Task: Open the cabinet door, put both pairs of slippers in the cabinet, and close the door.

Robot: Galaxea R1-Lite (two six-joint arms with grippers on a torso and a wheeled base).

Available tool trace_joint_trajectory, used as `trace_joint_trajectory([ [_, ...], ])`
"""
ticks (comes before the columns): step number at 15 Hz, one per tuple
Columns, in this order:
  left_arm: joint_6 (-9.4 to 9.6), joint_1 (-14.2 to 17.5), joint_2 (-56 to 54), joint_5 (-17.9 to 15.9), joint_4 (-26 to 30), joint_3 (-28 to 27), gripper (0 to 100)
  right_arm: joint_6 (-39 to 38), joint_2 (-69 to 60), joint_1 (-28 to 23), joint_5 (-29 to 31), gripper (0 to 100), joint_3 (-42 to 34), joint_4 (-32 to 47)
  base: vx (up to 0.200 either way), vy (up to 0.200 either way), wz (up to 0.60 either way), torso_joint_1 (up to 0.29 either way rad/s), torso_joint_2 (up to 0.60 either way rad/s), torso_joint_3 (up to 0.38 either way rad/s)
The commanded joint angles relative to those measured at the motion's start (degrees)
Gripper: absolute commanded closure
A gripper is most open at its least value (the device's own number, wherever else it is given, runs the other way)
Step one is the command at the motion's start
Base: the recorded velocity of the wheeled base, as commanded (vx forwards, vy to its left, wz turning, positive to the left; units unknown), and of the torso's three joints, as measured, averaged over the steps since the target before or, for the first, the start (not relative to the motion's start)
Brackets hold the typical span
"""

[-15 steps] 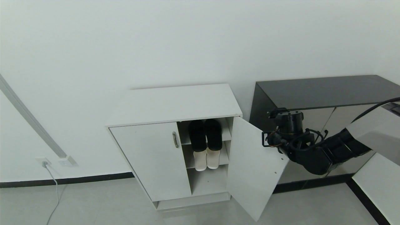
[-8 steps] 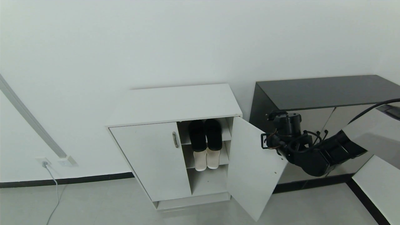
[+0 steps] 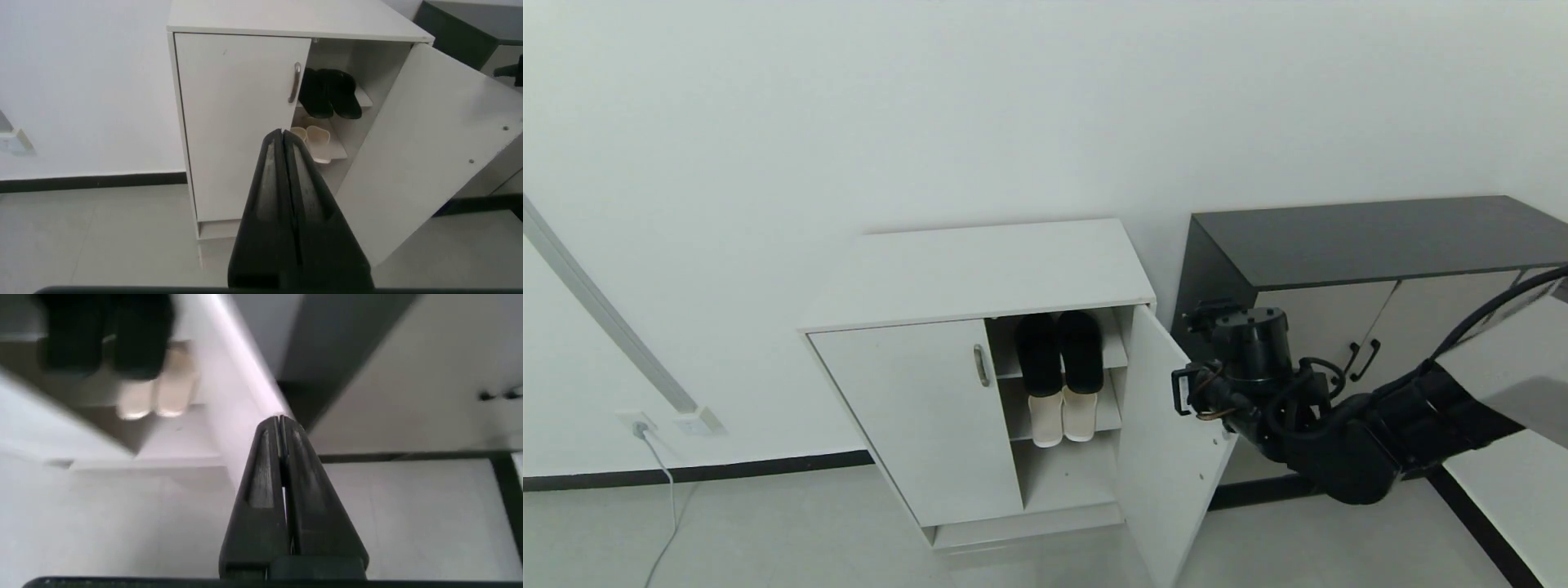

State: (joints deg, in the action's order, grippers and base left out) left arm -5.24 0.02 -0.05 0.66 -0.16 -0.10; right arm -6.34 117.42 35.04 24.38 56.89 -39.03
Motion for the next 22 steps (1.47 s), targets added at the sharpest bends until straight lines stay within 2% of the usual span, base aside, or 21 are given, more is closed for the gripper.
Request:
trace_joint_trajectory([
  [1, -0.03, 0.06, 0.05, 0.04, -0.02, 0.01, 100, -0.25, -4.92, 3.55, -0.04, 100, -2.31, -0.08, 0.0, 0.0, 0.0, 0.0, 0.0, 0.0],
  [4, -0.03, 0.06, 0.05, 0.04, -0.02, 0.01, 100, 0.36, -7.29, 5.48, -0.47, 100, -5.04, -0.16, 0.0, 0.0, 0.0, 0.0, 0.0, 0.0],
  [8, -0.12, 0.06, 0.05, 0.13, -0.02, 0.01, 100, 0.19, -6.59, 4.43, -3.64, 100, -5.48, -1.66, 0.0, 0.0, 0.0, 0.0, 0.0, 0.0],
  [13, -0.12, 0.06, 0.05, 0.13, -0.02, 0.01, 100, 0.27, -4.3, 2.93, -3.99, 100, -5.57, -2.98, 0.0, 0.0, 0.0, 0.0, 0.0, 0.0],
  [17, -0.12, 0.06, 0.05, 0.13, -0.02, 0.01, 100, 1.15, 1.5, -0.93, -3.99, 100, -4.77, -5.61, 0.0, 0.0, 0.0, 0.0, 0.0, 0.0],
  [19, -0.12, 0.06, 0.05, 0.13, -0.02, 0.01, 100, 1.33, 4.66, -1.11, -3.99, 100, -4.33, -8.6, 0.0, 0.0, 0.0, 0.0, 0.0, 0.0],
  [22, -0.03, -0.02, 0.05, 0.13, -0.02, 0.01, 100, 1.15, 8.79, -0.14, -4.08, 100, -2.93, -8.87, 0.0, 0.0, 0.0, 0.0, 0.0, 0.0],
])
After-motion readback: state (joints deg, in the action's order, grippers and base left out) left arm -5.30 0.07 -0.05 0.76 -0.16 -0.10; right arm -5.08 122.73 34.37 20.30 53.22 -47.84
